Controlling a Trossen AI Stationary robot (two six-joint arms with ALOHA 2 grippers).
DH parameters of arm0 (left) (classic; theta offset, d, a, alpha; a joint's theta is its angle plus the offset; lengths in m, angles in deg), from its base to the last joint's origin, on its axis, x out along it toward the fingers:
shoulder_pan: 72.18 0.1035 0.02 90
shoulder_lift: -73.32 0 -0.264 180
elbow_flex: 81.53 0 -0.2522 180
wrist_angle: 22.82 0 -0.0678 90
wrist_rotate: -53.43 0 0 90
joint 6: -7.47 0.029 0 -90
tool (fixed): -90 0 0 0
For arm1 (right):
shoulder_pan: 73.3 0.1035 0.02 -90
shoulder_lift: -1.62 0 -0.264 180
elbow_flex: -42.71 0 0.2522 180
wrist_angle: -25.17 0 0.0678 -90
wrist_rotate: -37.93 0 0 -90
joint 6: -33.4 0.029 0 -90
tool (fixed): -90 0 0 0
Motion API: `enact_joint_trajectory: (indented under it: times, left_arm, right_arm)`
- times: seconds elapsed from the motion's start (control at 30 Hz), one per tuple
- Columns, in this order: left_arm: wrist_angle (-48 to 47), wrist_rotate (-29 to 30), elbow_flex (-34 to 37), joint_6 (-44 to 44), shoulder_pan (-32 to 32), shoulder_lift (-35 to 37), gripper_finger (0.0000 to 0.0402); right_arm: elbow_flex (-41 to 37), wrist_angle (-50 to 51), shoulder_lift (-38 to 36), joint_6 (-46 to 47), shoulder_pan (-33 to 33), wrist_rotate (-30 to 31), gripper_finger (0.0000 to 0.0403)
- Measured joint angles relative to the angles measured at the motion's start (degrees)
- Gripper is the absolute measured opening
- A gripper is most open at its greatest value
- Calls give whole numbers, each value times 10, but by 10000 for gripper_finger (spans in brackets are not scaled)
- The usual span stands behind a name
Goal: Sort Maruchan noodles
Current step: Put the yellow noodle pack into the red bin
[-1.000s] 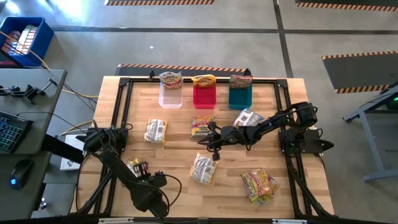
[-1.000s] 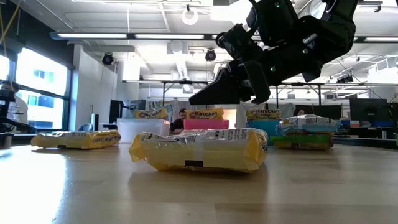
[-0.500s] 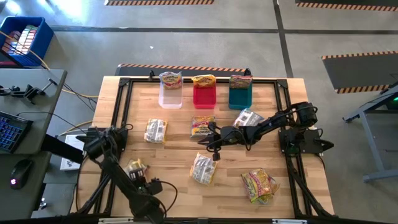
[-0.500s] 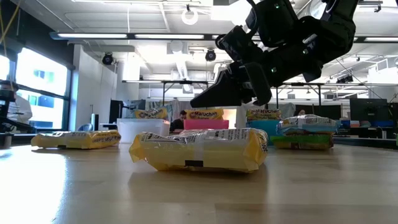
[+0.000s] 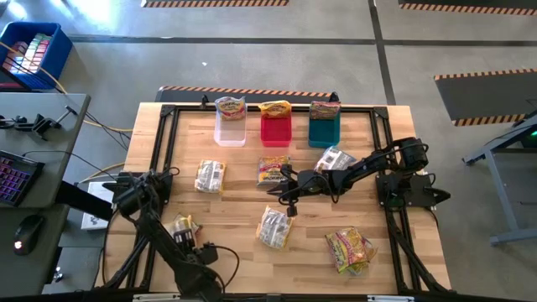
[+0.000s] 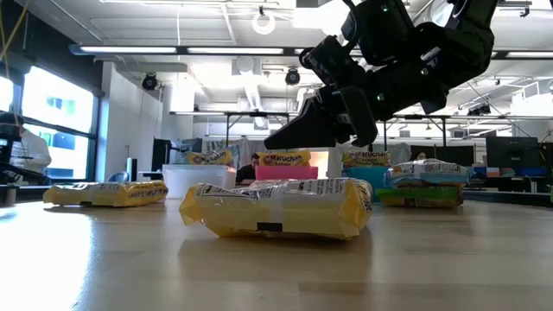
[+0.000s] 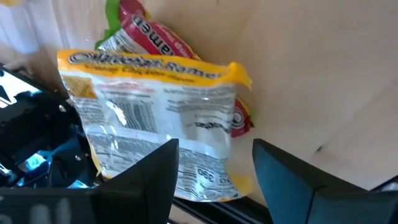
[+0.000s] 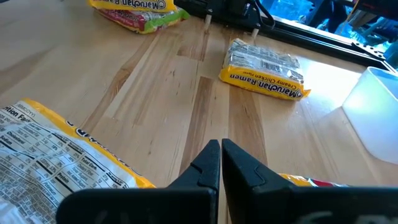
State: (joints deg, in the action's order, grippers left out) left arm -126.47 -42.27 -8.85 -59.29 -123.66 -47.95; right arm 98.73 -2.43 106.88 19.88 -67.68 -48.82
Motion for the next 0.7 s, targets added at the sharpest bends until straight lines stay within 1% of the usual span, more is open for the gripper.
enact_joint_trajectory:
  times: [0.13, 0.3, 0.37, 0.43, 0.5, 0.57, 0.7]
  left_arm:
    - [2, -1, 12, -3, -13, 0, 198]
    - [18, -25, 45, -10, -25, -1, 197]
    - [20, -26, 56, -16, -26, -1, 189]
    - [19, -26, 64, -10, -29, -1, 168]
    - [16, -23, 68, 4, -32, -1, 137]
    - [16, -18, 68, 21, -35, -1, 99]
    - [3, -4, 62, 28, -37, -1, 20]
  right_arm:
    - [0, 2, 0, 0, 0, 0, 0]
    - [0, 6, 0, 0, 0, 0, 0]
    - [0, 7, 0, 0, 0, 0, 0]
    - [0, 6, 0, 0, 0, 0, 0]
    - [0, 6, 0, 0, 0, 0, 0]
    - [0, 7, 0, 0, 0, 0, 0]
    - [0, 6, 0, 0, 0, 0, 0]
